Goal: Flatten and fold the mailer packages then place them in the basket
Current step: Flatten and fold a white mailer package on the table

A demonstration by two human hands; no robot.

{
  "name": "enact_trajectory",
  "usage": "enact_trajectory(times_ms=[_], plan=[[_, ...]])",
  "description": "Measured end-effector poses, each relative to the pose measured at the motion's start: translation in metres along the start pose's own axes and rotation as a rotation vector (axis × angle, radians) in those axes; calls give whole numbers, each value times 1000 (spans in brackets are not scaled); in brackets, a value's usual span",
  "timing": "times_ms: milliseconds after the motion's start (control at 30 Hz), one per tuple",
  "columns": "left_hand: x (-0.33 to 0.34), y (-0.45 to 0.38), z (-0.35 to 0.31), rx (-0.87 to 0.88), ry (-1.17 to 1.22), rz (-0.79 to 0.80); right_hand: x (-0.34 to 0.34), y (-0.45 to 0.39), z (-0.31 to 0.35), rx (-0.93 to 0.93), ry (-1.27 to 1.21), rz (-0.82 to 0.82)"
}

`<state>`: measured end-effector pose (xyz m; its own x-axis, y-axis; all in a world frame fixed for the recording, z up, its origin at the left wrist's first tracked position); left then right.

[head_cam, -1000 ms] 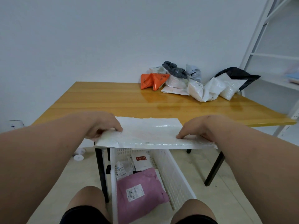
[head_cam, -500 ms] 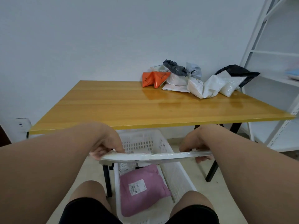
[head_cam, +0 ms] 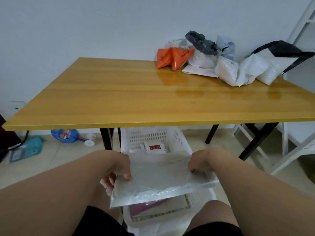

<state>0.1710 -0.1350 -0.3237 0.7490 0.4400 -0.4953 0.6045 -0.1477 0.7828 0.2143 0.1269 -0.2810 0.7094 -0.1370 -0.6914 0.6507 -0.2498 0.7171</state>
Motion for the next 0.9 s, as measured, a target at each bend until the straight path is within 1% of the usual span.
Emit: enact_trajectory(times_ms=[100, 200, 333, 433, 567, 667, 733, 800, 900], plan=[[5, -25, -1, -15, 6, 29, 1, -28, 6, -45, -19, -17], [4, -48, -5, -26, -1, 17, 4, -50, 10, -86, 14, 54], [6, -75, -9, -46, -10, 29, 5, -83, 12, -41, 85, 81], [10, -96, -8, -81, -29, 63, 14, -112, 15, -54, 80, 101], [15, -119, -11, -102, -65, 90, 18, -131, 15, -43, 23, 111], [18, -129, -15, -94, -90, 86, 15, -134, 13, -6, -76, 80], [21, -132, -17, -98, -79, 108, 11, -136, 13, -15, -126, 56], [23, -132, -20, -108, -101, 149, 10, -139, 12, -9, -149, 65], [21, -135, -25, -111, -88, 166, 6, -138, 7, 46, -223, 84]])
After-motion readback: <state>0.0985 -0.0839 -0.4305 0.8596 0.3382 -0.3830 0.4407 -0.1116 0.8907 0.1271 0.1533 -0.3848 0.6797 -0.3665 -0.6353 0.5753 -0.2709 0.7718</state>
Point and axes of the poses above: each hand's wrist, its own y-axis away from the middle knuckle, its own x-axis out of the palm, z = x × y, the point moved 6 cm from there along -y, towards the middle knuckle, and after that the axes turned 3 degrees about x, right-handed, at the moved point
